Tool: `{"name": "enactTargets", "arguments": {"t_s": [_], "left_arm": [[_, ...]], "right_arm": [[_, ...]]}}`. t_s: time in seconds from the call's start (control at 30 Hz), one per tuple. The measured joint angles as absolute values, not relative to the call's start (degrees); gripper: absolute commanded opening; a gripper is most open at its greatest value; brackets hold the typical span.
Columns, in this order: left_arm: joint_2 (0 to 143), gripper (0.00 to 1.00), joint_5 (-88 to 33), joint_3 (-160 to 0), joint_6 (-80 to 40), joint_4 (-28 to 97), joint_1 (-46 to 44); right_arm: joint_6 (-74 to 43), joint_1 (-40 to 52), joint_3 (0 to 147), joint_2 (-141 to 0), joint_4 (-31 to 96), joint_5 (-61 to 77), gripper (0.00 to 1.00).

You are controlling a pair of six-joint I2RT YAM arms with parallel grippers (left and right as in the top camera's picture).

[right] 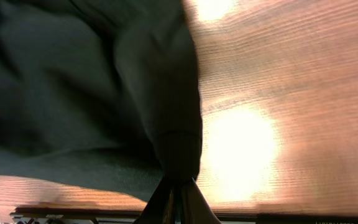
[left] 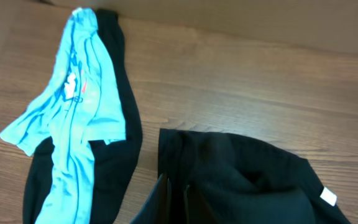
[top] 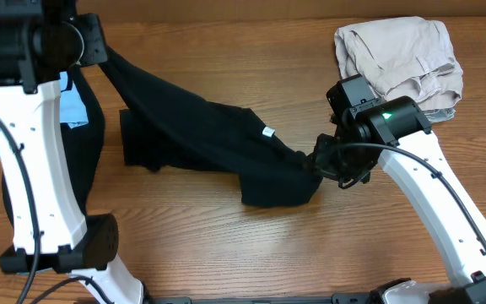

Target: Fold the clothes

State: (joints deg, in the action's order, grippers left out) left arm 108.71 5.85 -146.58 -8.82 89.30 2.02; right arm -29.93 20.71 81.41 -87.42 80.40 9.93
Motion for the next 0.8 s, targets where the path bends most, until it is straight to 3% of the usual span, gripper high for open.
{"name": "enactTargets", "arguments": {"t_s": [0.63, 0.7, 0.8], "left_arm": [[127.9, 0.04, 5.0, -146.5, -8.8, 88.0, 2.0], [128.4, 0.04, 4.4, -146.5, -8.8, 87.0, 2.0], [128.8, 0.04, 3.4, -146.5, -8.8, 86.3, 2.0]], "right_arm": [[-26.4, 20.6, 81.4, -101.1, 56.4, 5.8, 0.05], [-26.1, 20.6, 81.4, -103.8, 53.6, 5.6, 0.1], [-25.5, 20.3, 81.3, -106.3, 49.3, 5.6, 0.47]]}}
